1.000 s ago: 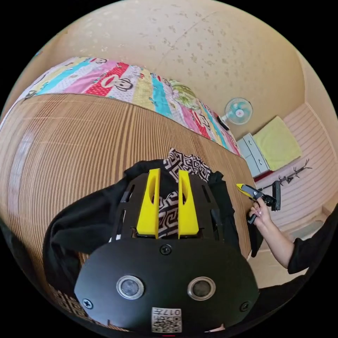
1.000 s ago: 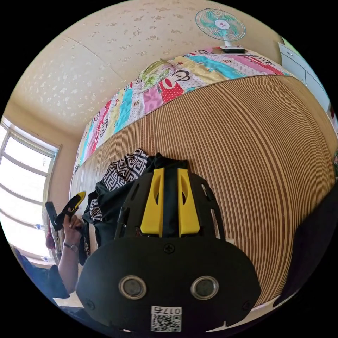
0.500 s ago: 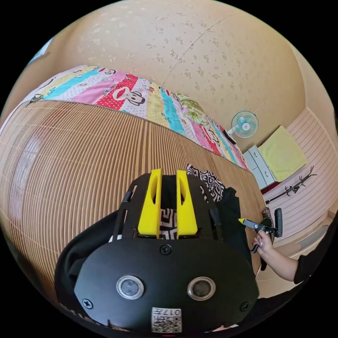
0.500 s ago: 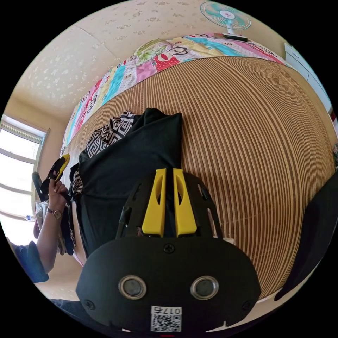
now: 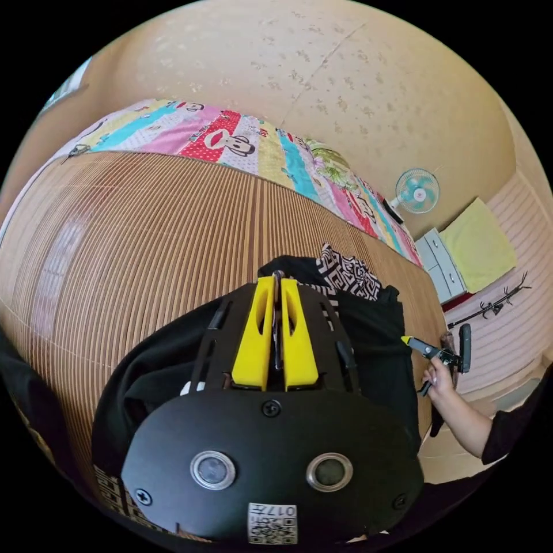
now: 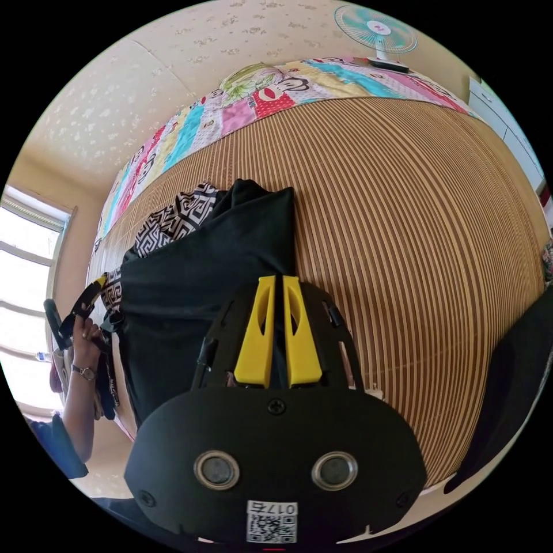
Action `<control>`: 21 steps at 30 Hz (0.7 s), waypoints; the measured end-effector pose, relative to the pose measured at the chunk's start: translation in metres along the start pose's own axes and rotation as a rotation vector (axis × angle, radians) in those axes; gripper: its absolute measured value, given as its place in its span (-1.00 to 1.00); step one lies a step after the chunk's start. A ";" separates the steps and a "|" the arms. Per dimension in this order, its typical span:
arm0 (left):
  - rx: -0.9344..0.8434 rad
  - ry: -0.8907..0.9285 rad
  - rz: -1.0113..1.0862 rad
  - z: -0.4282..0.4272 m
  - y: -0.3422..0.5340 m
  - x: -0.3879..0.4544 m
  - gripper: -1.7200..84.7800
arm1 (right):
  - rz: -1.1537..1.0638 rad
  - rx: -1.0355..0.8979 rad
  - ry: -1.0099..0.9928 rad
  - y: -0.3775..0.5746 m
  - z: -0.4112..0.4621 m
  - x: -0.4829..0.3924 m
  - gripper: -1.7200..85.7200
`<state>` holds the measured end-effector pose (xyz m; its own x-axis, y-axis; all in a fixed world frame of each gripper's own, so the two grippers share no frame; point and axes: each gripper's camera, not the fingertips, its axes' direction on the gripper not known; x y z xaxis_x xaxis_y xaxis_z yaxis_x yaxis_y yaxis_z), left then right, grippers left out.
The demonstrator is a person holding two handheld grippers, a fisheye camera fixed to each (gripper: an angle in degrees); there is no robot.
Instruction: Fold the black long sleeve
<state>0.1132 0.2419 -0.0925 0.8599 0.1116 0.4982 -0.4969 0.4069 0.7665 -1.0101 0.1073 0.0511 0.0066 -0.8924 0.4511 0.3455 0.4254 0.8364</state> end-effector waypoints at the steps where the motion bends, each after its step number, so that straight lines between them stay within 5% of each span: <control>1: -0.007 -0.015 -0.008 0.003 0.004 -0.006 -0.91 | 0.000 0.003 0.000 0.000 0.001 0.000 -0.90; 10: -0.003 0.062 0.046 -0.080 0.072 0.009 -0.84 | -0.053 0.069 0.021 0.009 -0.023 -0.023 -0.82; 16: -0.249 -0.004 0.011 -0.083 0.181 0.021 -0.84 | -0.152 -0.093 0.158 0.063 -0.010 -0.039 -0.80; 21: -0.259 -0.045 0.006 -0.112 0.239 0.031 -0.90 | -0.262 -0.250 0.207 0.123 0.004 -0.030 -0.80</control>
<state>0.0345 0.4438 0.0605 0.8482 0.0764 0.5241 -0.4500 0.6256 0.6372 -0.9715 0.1869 0.1422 0.0678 -0.9879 0.1395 0.5779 0.1529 0.8017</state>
